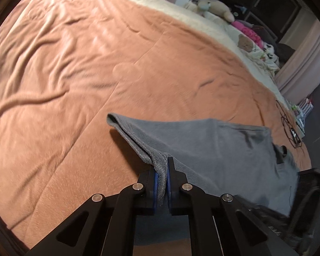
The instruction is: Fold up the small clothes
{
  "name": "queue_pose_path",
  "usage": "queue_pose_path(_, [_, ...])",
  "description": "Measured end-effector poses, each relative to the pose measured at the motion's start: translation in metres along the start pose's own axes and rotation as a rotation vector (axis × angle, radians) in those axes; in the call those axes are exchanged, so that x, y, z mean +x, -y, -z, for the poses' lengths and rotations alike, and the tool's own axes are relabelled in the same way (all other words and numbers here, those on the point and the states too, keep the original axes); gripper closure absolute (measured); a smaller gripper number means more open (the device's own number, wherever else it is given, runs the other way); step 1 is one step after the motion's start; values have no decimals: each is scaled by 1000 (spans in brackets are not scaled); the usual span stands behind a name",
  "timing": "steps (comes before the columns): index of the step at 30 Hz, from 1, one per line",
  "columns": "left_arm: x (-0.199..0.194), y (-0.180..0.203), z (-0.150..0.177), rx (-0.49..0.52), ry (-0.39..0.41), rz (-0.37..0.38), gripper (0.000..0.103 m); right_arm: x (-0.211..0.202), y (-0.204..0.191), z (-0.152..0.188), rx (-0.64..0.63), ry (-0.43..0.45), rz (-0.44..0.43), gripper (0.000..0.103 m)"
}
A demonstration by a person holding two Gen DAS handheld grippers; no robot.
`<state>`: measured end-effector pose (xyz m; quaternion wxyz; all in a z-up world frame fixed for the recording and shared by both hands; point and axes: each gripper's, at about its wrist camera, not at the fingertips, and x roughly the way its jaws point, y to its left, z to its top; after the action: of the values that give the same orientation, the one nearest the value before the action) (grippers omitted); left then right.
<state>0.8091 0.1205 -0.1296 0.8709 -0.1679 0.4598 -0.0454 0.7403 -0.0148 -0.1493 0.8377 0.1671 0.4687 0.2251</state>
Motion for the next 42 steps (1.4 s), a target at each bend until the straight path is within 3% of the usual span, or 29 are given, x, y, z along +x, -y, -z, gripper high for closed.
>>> queue_pose_path(7, [-17, 34, -9, 60, 17, 36, 97, 30, 2, 1, 31, -62, -13, 103])
queue_pose_path(14, [-25, 66, -11, 94, 22, 60, 97, 10, -2, -10, -17, -58, -15, 101])
queue_pose_path(17, [-27, 83, -10, 110, 21, 69, 97, -4, 6, -10, -17, -42, -21, 84])
queue_pose_path(18, [-28, 89, -10, 116, 20, 72, 97, -10, 11, -10, -9, -31, -15, 71])
queue_pose_path(19, [-29, 95, -9, 123, 19, 75, 97, -16, 16, -10, -3, -21, -13, 65])
queue_pose_path(35, [4, 195, 20, 226, -60, 103, 97, -121, 100, -2, 96, 70, 29, 65])
queue_pose_path(39, [21, 212, 31, 225, -121, 146, 96, -140, 124, 2, 119, 78, 37, 65])
queue_pose_path(42, [33, 221, 39, 233, -197, 165, 86, -151, 135, 6, 127, 79, 50, 64])
